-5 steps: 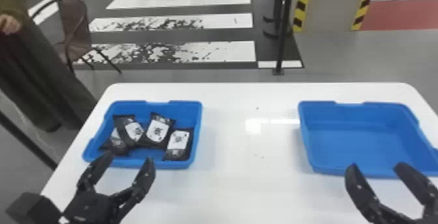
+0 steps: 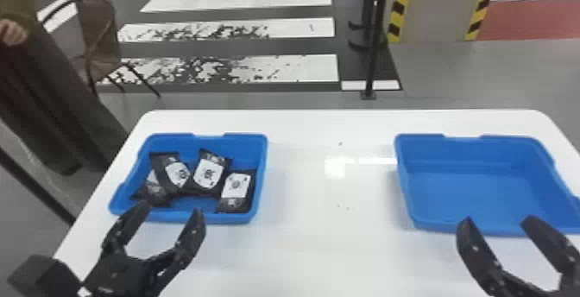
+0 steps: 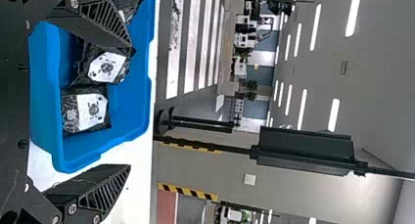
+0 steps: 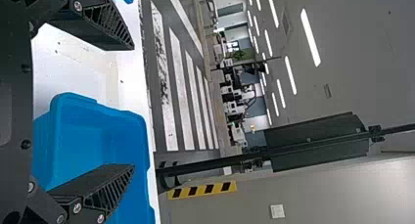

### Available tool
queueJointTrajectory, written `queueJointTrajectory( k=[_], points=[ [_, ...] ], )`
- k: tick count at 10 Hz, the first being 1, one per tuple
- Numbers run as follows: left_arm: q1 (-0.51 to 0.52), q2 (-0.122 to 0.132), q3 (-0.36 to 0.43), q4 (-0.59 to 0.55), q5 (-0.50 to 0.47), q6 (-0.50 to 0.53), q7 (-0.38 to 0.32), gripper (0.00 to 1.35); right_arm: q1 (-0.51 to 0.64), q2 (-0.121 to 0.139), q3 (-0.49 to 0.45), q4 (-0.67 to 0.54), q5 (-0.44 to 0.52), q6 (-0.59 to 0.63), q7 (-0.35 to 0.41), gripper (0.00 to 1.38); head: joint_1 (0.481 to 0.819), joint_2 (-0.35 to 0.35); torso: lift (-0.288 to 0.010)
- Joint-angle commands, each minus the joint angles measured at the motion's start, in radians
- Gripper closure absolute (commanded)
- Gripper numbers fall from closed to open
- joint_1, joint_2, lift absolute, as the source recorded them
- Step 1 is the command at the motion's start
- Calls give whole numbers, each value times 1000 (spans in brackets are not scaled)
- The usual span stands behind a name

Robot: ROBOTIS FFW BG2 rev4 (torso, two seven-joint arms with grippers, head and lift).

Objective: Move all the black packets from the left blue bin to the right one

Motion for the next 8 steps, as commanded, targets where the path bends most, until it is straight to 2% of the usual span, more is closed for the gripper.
queueJointTrajectory(
  k=[1, 5, 8],
  points=[
    [0, -3, 0, 0, 0, 2, 0, 157, 0, 0, 0, 0, 0, 0, 0, 171, 695, 106, -140],
    [-15, -3, 2, 0, 4, 39, 0, 157, 0, 2, 0, 0, -2, 0, 0, 171, 695, 106, -140],
    [-96, -3, 4, 0, 16, 177, 0, 157, 0, 0, 0, 2, -4, 0, 0, 171, 695, 103, -140]
  ],
)
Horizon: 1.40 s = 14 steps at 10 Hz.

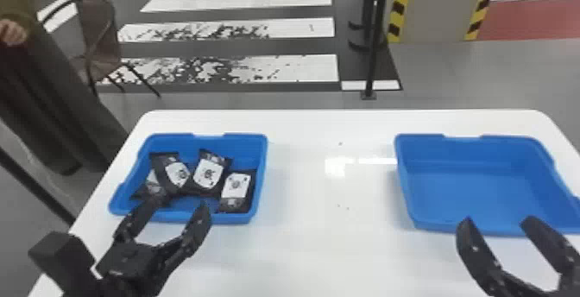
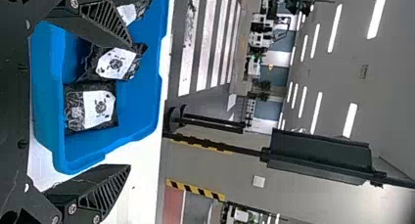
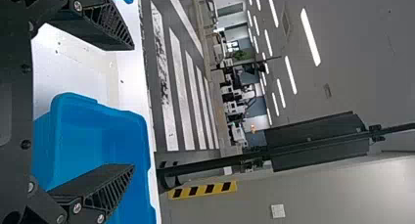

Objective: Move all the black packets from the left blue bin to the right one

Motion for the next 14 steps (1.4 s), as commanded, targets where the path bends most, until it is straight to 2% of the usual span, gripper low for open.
queueJointTrajectory(
  k=[1, 3, 7, 10, 12, 14],
  points=[
    [-56, -3, -2, 0, 1, 91, 0, 159, -2, 0, 0, 0, 0, 0, 0, 171, 695, 99, -140],
    [-129, 11, -26, 0, 17, 223, 0, 177, 0, 0, 0, 3, -2, 0, 0, 171, 695, 89, -140],
    [-252, 40, -38, 0, -15, 547, 29, 177, 0, 0, 0, 5, -12, 0, 2, 171, 695, 46, -140],
    [-370, 64, -40, 10, -31, 761, 58, 177, -4, -2, 10, 10, -18, 0, 0, 171, 695, 53, -140],
    [-466, 83, -28, 32, -31, 937, 66, 177, -9, -3, 16, 12, -20, 0, 0, 171, 695, 60, -140],
    [-537, 94, -16, 44, -63, 1058, 71, 185, -14, -5, 20, 17, -24, 0, 0, 171, 695, 75, -140]
  ],
)
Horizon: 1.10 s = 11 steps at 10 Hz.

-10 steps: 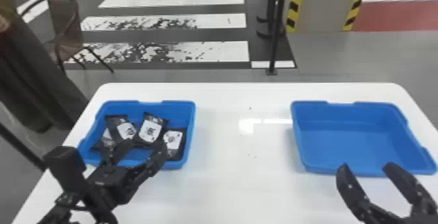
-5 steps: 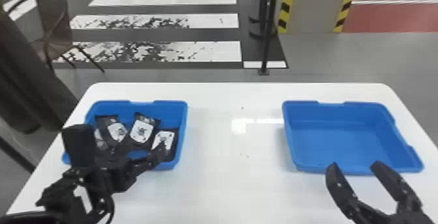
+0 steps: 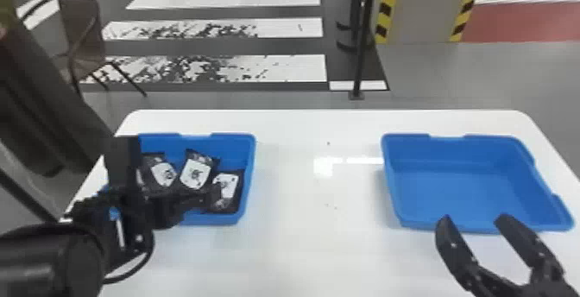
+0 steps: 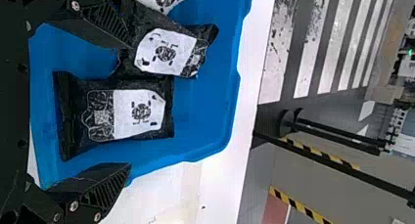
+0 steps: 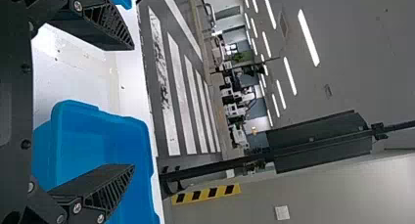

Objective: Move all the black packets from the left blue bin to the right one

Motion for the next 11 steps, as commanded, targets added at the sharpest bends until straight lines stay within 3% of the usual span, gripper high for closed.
queueJointTrajectory(
  k=[1, 3, 6, 9, 11],
  points=[
    [-54, 4, 10, 38, 4, 83, 1, 188, -3, 0, 4, 2, -5, 0, 0, 171, 695, 87, -140],
    [-112, 24, -24, 84, 18, 186, 1, 197, -6, 0, 6, 5, -7, 0, 1, 173, 695, 93, -140],
    [-162, 27, -38, 148, 20, 259, -1, 233, -11, 0, 10, 12, -17, 0, 1, 171, 695, 67, -140],
    [-203, 29, -40, 229, -2, 257, -1, 249, -16, 0, 14, 24, -29, 0, 1, 171, 695, 71, -140],
    [-252, 29, -38, 308, 8, 232, 1, 409, -18, -3, 16, 27, -33, 0, 1, 171, 695, 77, -140]
  ],
)
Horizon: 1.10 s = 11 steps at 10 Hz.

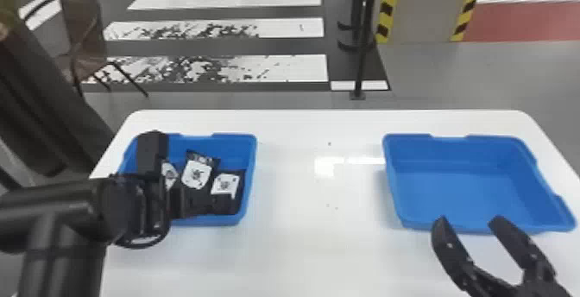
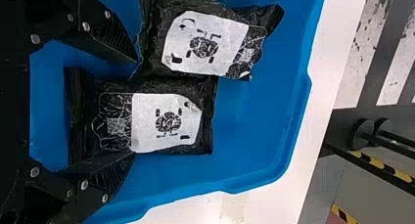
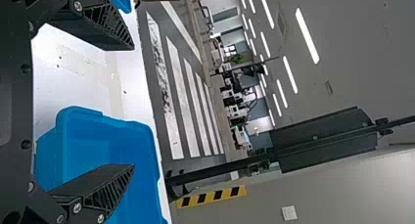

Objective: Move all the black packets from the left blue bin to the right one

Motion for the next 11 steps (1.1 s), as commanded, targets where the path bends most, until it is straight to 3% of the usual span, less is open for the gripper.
queueJointTrajectory(
  k=[1, 3, 4, 6, 11],
  points=[
    [-34, 0, 1, 53, 8, -20, 0, 654, -5, -2, 4, 3, -1, 0, 0, 173, 695, 77, -140],
    [-31, 0, 3, 70, 10, -67, -5, 993, -5, -2, 4, 3, -7, 0, 0, 171, 695, 77, -140],
    [-14, -2, -1, 70, -2, -126, -6, 1228, -2, -4, 4, 3, -9, 0, 0, 171, 695, 77, -140],
    [3, -2, 5, 62, -18, -182, -49, 1208, 0, -5, 4, 0, -11, 0, 0, 171, 695, 81, -140],
    [195, -8, 61, -259, 96, -187, -69, 1208, 0, -8, 8, 0, -19, 0, 3, 173, 695, 71, -140]
  ],
)
